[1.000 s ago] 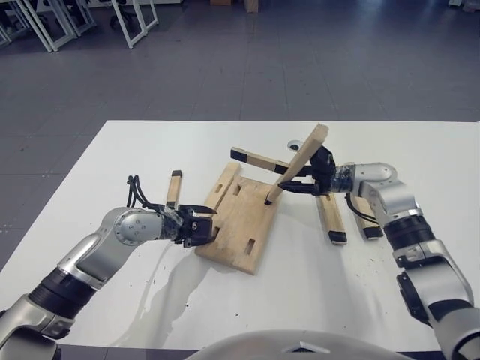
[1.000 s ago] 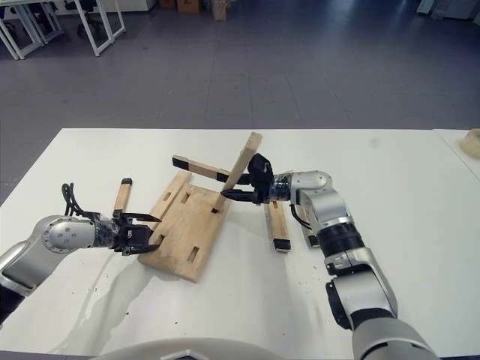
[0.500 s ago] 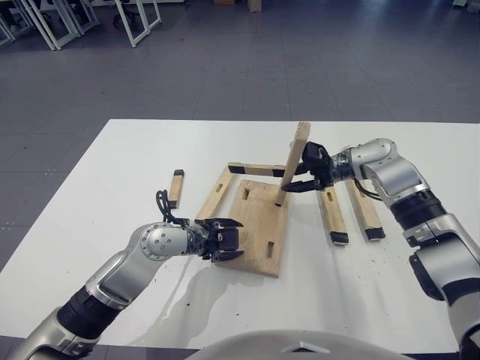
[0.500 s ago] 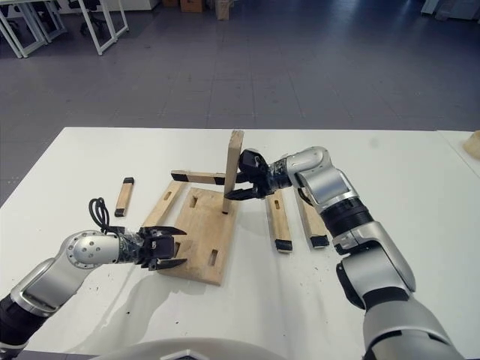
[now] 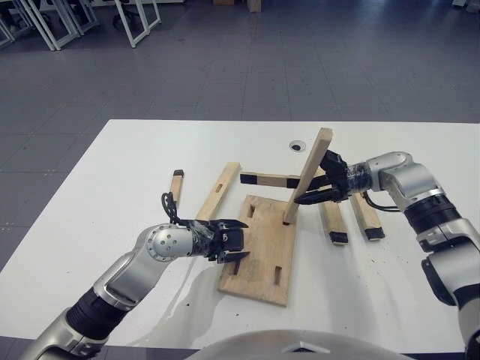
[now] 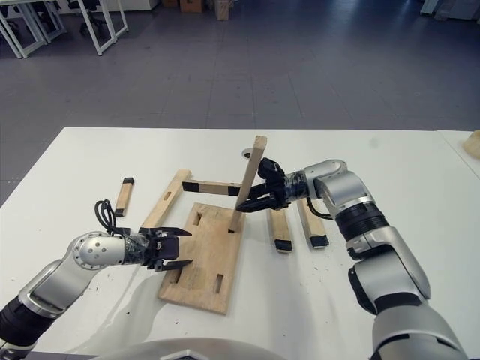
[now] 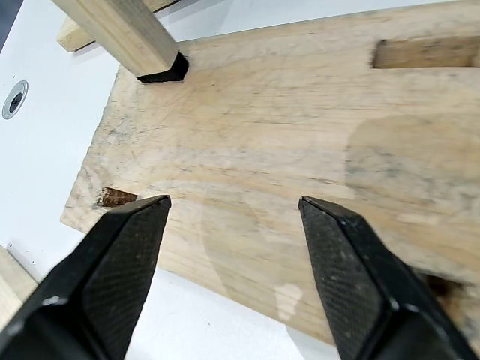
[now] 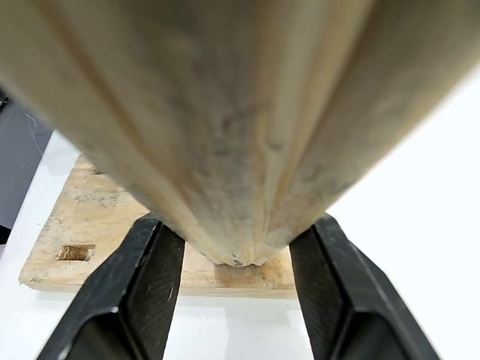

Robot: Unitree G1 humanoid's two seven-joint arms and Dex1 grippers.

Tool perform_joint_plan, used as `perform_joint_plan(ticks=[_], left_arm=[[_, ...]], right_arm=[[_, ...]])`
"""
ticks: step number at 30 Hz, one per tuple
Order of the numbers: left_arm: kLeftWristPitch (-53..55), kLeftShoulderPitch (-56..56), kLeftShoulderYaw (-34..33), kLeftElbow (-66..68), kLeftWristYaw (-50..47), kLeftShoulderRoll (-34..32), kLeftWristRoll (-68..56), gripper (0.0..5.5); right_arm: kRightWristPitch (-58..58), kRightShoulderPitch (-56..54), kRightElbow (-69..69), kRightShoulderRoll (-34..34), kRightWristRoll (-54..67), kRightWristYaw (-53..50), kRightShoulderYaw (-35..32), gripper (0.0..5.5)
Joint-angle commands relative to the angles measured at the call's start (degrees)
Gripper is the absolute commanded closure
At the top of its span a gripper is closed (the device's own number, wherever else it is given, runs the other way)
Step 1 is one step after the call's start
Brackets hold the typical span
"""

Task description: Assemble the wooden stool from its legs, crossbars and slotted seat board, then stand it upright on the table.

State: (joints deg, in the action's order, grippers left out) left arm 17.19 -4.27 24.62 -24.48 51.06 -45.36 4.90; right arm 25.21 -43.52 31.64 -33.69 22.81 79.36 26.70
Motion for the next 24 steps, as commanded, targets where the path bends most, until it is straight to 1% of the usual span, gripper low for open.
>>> perform_joint_plan(ticks=[1,5,8,17,19,23,24], left_arm=[[2.07,0.31,1.45,0.12,-0.50,1.04,2.52,2.30],[3.39,1.81,1.87,-1.08,-1.54,2.14,3.10,2.30],[4.03,2.15,1.99,-1.23,-1.96,2.81,3.41,2.30],[5.04,3.72,3.21,-0.50,-2.36,3.16,4.71,2.30],[6.55,4.84,3.57,0.76,-1.68,2.76,4.40,2.30],[16.09,6.55,1.78,2.72,0.64,3.78,-2.16,2.30],[17.12,6.20,1.85,3.65,1.02,3.36,-2.62,2.30]], right_arm=[[-0.22,10.71,5.98,2.36,-11.92,-6.66,7.50,3.46],[-3.13,13.31,-0.48,1.41,-12.17,-9.07,7.34,3.46],[-4.47,14.30,-2.74,1.20,-12.53,-11.52,6.55,3.46],[-4.69,12.14,-2.09,1.11,-12.27,-12.74,5.42,3.46],[-5.09,11.44,-1.50,1.37,-12.43,-13.02,5.22,3.46],[-5.55,10.67,-0.81,1.67,-12.50,-13.12,5.12,3.46],[-5.63,10.56,-0.74,1.71,-12.52,-13.06,5.14,3.46]])
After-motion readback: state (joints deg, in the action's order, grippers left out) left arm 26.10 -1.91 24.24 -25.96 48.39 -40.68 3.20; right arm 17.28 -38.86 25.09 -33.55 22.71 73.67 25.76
